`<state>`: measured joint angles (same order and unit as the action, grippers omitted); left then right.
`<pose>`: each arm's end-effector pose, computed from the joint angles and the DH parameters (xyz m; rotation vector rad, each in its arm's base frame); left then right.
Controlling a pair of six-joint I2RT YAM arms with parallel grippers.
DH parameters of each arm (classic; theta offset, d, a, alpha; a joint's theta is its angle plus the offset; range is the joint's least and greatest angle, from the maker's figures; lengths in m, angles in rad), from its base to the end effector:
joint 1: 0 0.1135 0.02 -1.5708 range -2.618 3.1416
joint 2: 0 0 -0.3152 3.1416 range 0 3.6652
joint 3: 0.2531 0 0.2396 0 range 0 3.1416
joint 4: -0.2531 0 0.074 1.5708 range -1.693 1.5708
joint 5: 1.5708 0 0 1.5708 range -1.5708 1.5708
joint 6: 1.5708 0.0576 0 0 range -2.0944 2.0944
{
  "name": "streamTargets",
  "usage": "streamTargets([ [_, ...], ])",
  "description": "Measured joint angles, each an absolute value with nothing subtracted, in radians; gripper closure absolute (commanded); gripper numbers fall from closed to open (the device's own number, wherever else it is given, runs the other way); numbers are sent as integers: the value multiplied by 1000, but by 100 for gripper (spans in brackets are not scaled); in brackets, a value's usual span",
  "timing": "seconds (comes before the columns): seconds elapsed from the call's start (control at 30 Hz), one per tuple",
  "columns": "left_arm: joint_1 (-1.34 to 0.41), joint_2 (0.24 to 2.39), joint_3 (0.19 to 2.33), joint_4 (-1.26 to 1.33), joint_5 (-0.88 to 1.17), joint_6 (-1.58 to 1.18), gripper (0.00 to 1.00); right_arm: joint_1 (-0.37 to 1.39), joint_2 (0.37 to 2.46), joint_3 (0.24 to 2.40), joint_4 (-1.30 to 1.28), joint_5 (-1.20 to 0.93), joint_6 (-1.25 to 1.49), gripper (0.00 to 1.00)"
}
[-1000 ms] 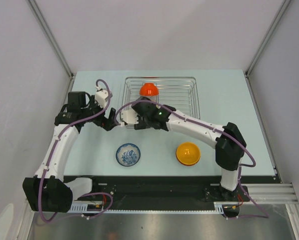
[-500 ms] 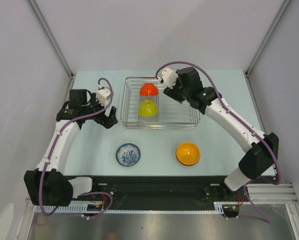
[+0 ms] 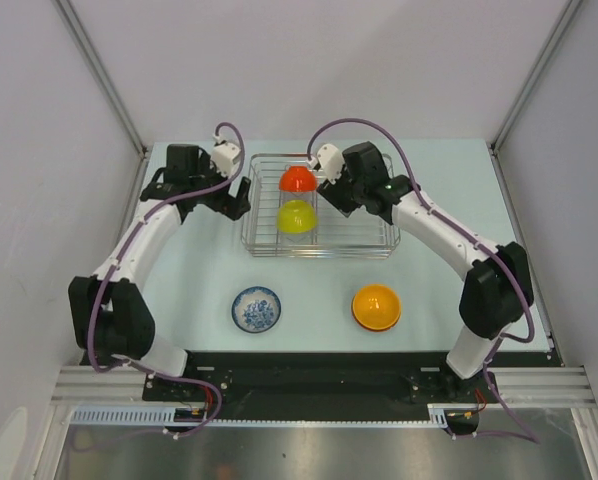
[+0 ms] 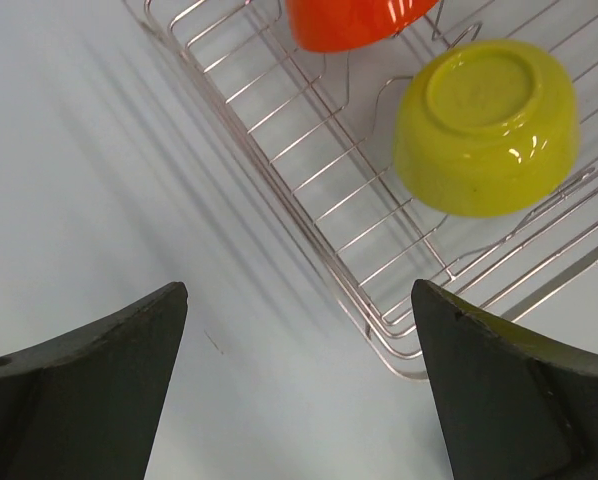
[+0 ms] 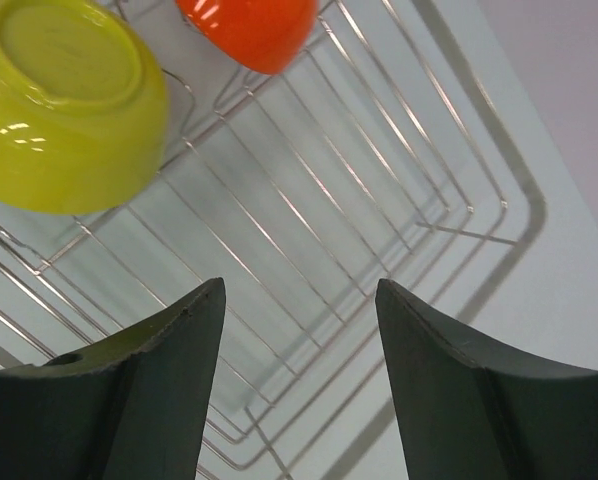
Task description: Load the bowls into the dish rack
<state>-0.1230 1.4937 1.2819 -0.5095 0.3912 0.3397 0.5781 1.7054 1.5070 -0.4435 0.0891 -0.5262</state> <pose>0.3255 -0.0624 0.3536 0.7088 2.1335 -0.3315 0.3435 0.2180 0.3603 -1.1172 1.9075 -0.0698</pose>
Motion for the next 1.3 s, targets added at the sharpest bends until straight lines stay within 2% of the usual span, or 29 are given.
streamTargets([
  [0.27,-224,1600,1336,-469,311,321,0,556,1802,1565,-457,-70,-416,33],
  [0.53,-240,1633,1336,-466,274,313,0,532,1859,1673,-443,-196,-301,34],
  [0.93,-240,1633,1336,-458,265,314,0,555,1983,1693,-429,-222,-255,35],
  [1.3,-240,1633,1336,-458,265,314,0,558,1986,1682,-414,-218,-263,36],
])
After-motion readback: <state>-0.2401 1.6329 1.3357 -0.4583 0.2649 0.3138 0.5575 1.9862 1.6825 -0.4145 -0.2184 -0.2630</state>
